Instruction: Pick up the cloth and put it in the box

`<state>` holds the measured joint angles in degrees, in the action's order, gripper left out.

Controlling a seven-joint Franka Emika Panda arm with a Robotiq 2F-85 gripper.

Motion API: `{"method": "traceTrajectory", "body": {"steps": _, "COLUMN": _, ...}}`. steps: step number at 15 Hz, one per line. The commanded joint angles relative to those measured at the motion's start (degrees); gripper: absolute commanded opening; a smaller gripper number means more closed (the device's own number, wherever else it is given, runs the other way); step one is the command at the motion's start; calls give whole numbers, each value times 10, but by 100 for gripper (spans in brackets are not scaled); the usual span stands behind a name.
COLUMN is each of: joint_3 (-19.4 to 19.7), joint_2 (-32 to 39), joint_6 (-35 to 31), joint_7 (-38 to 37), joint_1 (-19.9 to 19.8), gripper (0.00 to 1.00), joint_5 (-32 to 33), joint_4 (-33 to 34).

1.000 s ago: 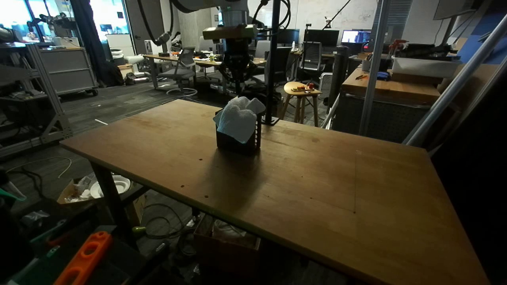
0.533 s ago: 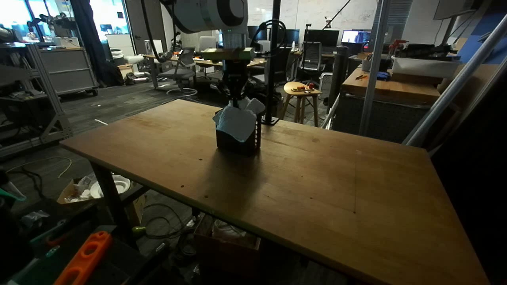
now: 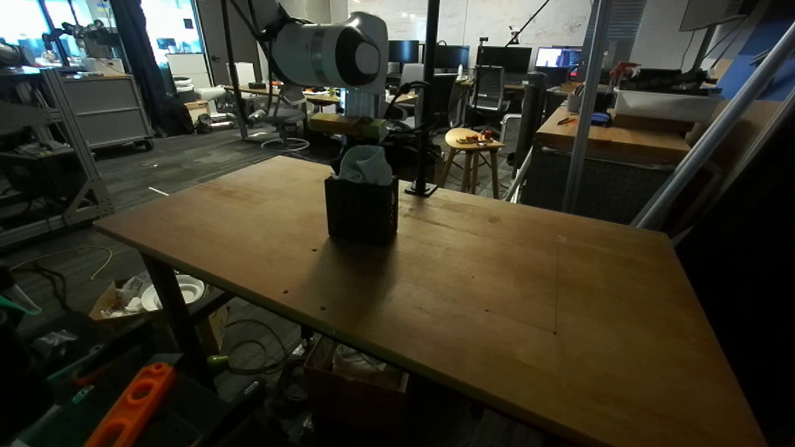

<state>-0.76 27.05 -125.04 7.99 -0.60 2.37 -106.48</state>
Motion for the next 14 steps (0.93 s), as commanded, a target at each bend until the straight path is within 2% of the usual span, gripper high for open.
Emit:
{"method": "traceTrajectory", "body": {"steps": 1, "joint_3": -12, "joint_2": -4, "joint_6": -43, "joint_7": -3, "joint_1": -10, "gripper": 0, "joint_5": -40, "joint_4": -49}}
{"method": "traceTrajectory", "body": {"steps": 7, "joint_3": -13, "joint_2": -20, "joint_6": -70, "joint_7": 0, "joint_1": -14, "gripper": 0, "joint_5": -77, "joint_4": -75}}
{"method": "traceTrajectory", "body": {"steps": 14, "joint_3": -3, "joint_2": -76, "joint_6": -44, "joint_7": -4, "joint_1": 3, "gripper": 0, "joint_5": -29, "joint_4": -74}}
